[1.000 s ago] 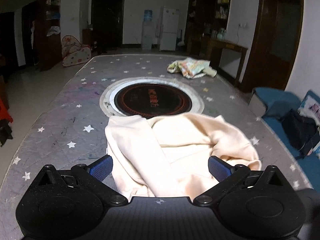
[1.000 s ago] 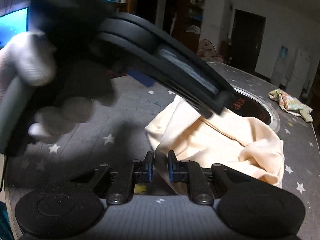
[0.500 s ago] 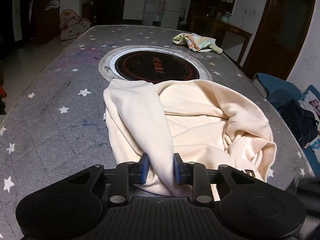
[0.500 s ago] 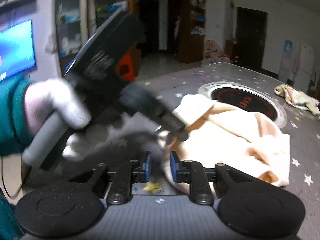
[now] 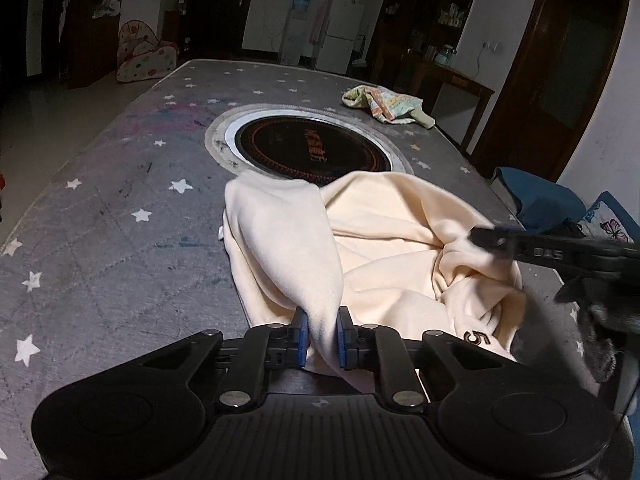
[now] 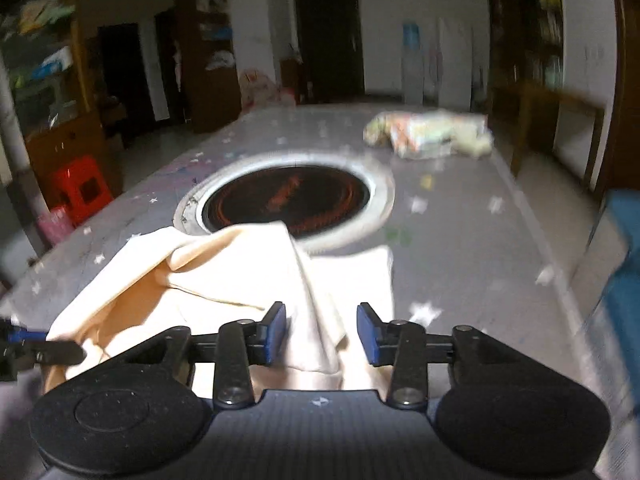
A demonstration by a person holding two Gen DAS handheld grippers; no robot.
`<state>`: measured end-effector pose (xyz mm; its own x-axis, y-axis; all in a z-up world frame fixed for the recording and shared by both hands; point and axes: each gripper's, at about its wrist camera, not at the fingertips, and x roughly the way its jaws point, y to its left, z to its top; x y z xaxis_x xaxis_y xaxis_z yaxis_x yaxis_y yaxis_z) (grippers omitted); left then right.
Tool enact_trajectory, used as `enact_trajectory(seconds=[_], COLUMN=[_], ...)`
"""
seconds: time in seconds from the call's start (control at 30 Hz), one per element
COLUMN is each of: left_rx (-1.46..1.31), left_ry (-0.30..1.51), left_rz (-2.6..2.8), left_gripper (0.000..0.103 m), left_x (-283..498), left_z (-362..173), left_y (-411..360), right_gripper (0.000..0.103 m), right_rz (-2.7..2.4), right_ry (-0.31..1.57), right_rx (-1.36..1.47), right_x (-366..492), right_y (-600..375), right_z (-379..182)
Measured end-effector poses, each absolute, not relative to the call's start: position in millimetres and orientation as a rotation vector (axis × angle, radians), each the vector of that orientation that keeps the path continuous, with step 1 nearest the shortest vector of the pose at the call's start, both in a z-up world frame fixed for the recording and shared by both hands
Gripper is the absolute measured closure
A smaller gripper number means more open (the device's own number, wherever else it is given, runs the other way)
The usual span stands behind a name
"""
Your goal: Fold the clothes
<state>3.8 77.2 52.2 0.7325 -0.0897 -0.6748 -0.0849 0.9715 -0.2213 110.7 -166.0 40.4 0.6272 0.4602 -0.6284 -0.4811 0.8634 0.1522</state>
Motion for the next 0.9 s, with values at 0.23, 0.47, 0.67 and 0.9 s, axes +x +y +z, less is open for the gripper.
enact_trajectory(seconds=[0.23, 0.47, 0.67, 0.9], left_rx=[-0.241, -0.243, -0.241, -0.245], left_ry=[0.711, 0.677, 0.679, 0.72], left_rz=[-0.011, -0.033, -0.076, -0.062], left_gripper=[0.089, 0.09, 0.09, 0.09], left_x=[-7, -27, -52, -70], left_z=[67, 82, 88, 75], left_y=[81, 86, 89, 93], right_gripper=[0.1, 0.102, 0.101, 0.075], right_rz=[0.591, 0.54, 0.522, 0.61], right_ry=[0.64, 0.527, 0.497, 0.564], right_rx=[0.001, -0.002, -0.04, -0.121], right_x=[85, 52, 13, 16], right_y=[-183, -216, -242, -208], right_z=[62, 99, 116, 98])
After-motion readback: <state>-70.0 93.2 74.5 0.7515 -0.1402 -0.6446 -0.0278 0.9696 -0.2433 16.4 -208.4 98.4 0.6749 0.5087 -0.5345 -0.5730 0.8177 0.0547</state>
